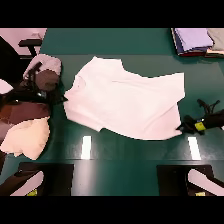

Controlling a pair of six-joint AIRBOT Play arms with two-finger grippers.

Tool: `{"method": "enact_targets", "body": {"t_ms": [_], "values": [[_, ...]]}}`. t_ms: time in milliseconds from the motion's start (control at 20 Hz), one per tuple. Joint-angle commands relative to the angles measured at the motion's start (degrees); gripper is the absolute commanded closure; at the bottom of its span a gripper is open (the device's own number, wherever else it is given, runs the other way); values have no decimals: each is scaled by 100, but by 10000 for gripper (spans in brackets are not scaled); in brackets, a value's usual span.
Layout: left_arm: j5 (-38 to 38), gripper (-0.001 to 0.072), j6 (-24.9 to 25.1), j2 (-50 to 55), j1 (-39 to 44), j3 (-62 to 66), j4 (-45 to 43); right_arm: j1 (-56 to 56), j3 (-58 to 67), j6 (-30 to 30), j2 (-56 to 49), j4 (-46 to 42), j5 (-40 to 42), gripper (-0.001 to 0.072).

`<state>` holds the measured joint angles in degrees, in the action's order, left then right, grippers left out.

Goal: Fold the shirts.

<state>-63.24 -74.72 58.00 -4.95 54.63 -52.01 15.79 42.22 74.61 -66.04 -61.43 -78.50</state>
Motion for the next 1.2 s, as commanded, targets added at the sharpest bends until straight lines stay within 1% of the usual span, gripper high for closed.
{"method": "enact_targets", "body": {"t_ms": [0, 150, 400, 500, 600, 700, 800, 850, 1000, 1150], "values": [[-37, 686, -216, -570, -4, 881, -229, -350, 1095, 101, 704, 46, -214, 699], [26, 686, -337, -1117, -2, 2450, -348, -382, 2796, 254, 1429, 42, -240, 699], [50, 686, -391, -1204, -2, 5549, -356, -380, 5635, 407, 2087, -155, 131, 700], [214, 686, -575, -1204, -2, 6336, -411, -380, 6557, 581, 2085, -492, 28, 700], [385, 686, -643, -1207, -2, 6734, -566, -380, 7361, 706, 1910, -859, -269, 700], [354, 686, -866, -1185, -2, 6765, -754, -380, 7914, 791, 1639, -1043, -658, 700], [155, 687, -960, -1141, -2, 6496, -807, -382, 8050, 855, 1366, -1056, -907, 700], [127, 686, -1064, -1113, -2, 6161, -802, -382, 7906, 881, 1246, -1054, -962, 700], [-256, 686, -1086, -846, -2, 5152, -796, -382, 7044, 894, 813, -1054, -1169, 700], [-643, 686, -1073, -190, -2, 4194, -761, -584, 6271, 918, 44, -1075, -1456, 700]]}}
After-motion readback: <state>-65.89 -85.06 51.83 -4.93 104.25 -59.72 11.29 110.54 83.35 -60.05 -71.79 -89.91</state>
